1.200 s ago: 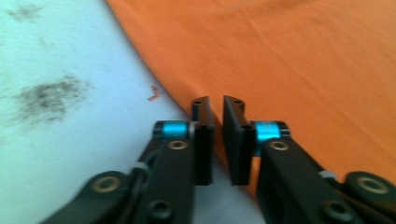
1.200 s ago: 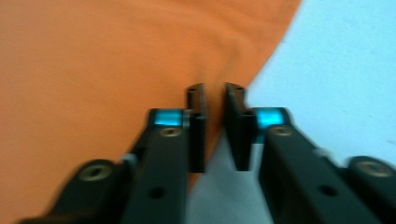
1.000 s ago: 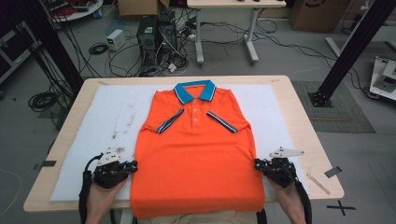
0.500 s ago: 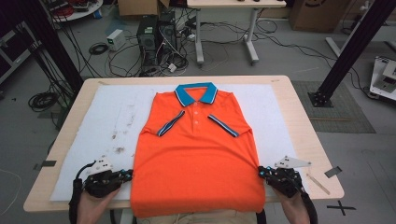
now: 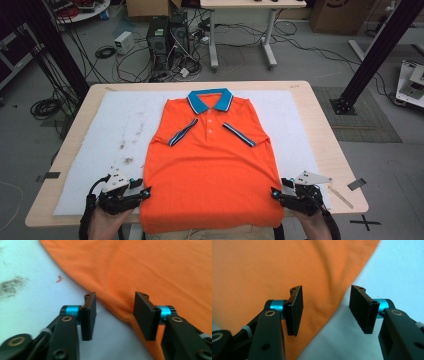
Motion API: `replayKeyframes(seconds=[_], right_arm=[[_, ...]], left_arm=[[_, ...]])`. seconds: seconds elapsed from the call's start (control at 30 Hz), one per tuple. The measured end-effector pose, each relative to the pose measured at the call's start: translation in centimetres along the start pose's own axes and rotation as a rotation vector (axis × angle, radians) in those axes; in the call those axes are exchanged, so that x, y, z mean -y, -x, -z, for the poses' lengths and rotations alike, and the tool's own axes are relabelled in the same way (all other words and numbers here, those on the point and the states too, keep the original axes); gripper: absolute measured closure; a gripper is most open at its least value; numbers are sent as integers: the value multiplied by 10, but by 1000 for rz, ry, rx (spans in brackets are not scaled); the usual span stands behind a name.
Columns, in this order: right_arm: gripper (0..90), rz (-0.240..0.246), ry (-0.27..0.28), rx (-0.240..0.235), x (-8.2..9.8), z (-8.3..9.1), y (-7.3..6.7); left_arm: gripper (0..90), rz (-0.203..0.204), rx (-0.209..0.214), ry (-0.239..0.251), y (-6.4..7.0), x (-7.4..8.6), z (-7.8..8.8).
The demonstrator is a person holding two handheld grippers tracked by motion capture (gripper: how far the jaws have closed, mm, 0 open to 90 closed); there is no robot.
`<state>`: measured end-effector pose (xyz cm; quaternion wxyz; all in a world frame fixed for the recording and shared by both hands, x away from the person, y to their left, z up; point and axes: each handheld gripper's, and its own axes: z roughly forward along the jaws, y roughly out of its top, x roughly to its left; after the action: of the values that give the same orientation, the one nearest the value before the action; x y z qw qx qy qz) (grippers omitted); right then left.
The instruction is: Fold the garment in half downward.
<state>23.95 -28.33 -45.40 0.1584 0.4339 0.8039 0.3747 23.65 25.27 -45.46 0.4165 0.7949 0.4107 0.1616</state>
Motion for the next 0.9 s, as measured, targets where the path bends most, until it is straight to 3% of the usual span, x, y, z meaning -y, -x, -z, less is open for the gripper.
replayKeyframes(seconds=[0.1,0.3,0.4,0.47,0.57,0.63,0.7,0.83,0.9], right_arm=[[442,-6,3,9,-1,0,0],[429,-16,6,12,-4,-1,2],[433,-12,17,35,-6,0,3],[436,-32,1,50,-7,-1,3],[462,-22,-12,65,-5,-3,1],[518,-14,-2,85,-3,-3,0],[672,3,11,65,-2,-2,1],[857,-29,21,-3,-1,-3,6],[891,-45,31,-54,0,-3,11]], left_arm=[[496,30,15,-20,-2,-4,0],[504,35,-5,-61,-2,-12,-1],[556,35,-20,-67,-3,-14,-4],[588,33,-30,-67,-1,-14,-4],[643,17,-56,-55,3,-12,-5],[716,4,-29,-50,2,-11,-4],[853,1,12,-40,1,-10,-5],[872,2,32,-33,-1,-9,-4],[875,-3,39,-33,-3,-8,-2]])
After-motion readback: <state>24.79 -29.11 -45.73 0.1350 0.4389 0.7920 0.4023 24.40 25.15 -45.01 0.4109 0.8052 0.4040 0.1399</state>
